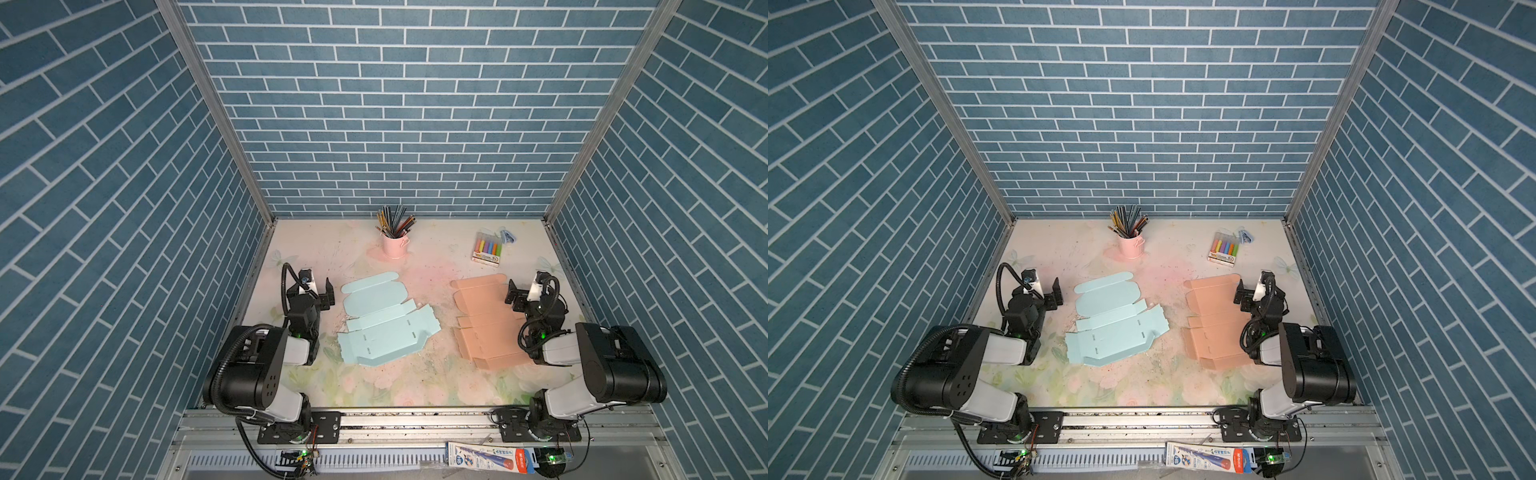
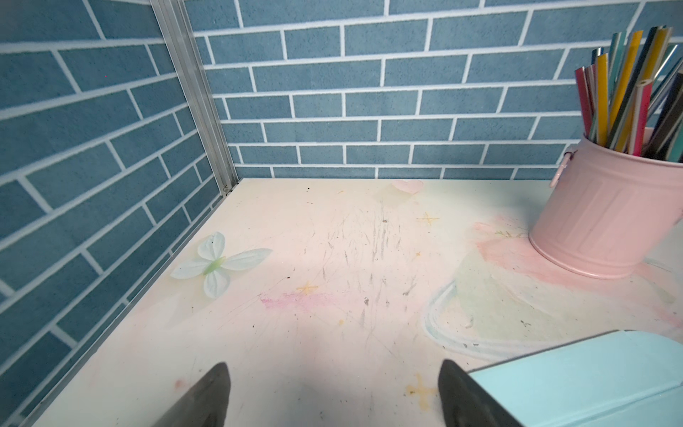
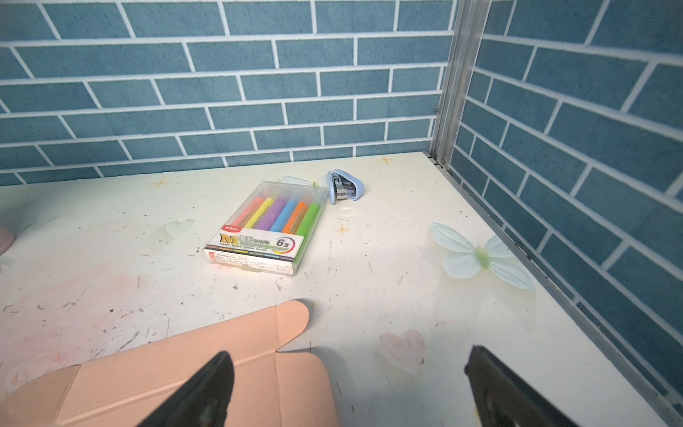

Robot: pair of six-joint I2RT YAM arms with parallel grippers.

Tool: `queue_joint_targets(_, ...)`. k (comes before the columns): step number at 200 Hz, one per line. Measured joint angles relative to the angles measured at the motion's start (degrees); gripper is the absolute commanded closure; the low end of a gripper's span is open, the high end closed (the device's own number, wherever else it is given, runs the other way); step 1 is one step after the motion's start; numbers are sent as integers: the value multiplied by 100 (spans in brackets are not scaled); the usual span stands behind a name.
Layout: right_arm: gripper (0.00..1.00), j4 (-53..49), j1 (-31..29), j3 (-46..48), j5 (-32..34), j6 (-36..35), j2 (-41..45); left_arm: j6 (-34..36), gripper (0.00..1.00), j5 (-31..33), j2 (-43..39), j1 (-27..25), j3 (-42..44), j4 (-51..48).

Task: Fold the paper box

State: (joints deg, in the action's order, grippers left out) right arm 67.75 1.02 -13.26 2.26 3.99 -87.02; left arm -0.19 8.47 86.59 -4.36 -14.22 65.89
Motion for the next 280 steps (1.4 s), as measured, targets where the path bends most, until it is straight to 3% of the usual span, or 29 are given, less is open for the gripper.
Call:
queue_joint_targets(133, 2, 0, 0, 0, -20, -4, 2, 2, 12, -107, -15, 22, -7, -13)
queue_joint_targets(176, 2, -365, 0, -35, -83, -103, 313, 2, 12, -136, -568, 24, -4, -308)
queue_joint_targets(228, 2, -1187, -105, -153, -63, -103, 1169, -15, 12, -350, -1458, 26, -7, -1005)
queue_joint_targets(255, 1, -2151, -398, -586, 138, -31, 1624, -133, 12, -485, -2068, -4, -81, -1720)
queue_joint_targets(280, 1, -3228, -754, -1244, 463, 278, 1897, -654, 11, -337, -2540, -195, -428, -2623)
